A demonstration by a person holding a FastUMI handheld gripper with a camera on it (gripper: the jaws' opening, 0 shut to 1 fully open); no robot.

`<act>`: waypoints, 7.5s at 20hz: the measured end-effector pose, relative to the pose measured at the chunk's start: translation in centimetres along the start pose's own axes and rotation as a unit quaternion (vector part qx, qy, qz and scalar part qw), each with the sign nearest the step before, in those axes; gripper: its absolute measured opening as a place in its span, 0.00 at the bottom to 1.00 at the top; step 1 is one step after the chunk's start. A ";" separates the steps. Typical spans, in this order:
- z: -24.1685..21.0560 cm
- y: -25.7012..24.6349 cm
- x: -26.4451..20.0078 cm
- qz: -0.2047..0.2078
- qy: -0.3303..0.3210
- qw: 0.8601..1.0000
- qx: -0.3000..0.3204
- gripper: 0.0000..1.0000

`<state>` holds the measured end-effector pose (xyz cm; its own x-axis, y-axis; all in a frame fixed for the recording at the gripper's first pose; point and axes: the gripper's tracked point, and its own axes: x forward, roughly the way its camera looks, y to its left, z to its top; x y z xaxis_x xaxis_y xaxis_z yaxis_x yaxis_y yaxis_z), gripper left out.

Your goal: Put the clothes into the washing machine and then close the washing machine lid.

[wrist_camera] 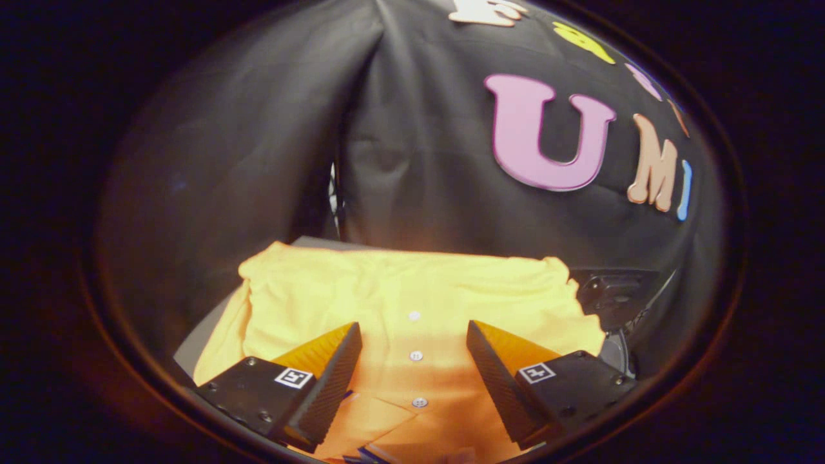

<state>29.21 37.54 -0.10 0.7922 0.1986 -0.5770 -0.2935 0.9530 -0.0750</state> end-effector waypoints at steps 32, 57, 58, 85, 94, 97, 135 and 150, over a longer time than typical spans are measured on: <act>10.6 -22.8 -19.4 0.027 -0.257 0.963 0.072 0.00; -14.0 -38.3 1.4 -0.054 -0.098 0.985 0.128 0.01; -14.5 -38.1 1.9 -0.050 -0.095 0.987 0.122 0.00; -9.1 -39.4 -0.2 -0.121 -0.173 0.976 0.061 0.99; 3.0 -38.6 -0.5 -0.134 -0.321 0.937 0.044 0.98; 6.4 -37.7 0.0 -0.134 -0.335 0.932 0.029 0.98; 4.5 -38.0 4.9 -0.107 -0.275 0.954 0.046 0.95; 1.0 -37.2 1.4 -0.128 -0.280 0.950 0.050 0.95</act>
<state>41.79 2.55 2.70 0.9994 0.0219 -0.0258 -0.0234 0.9979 -0.0607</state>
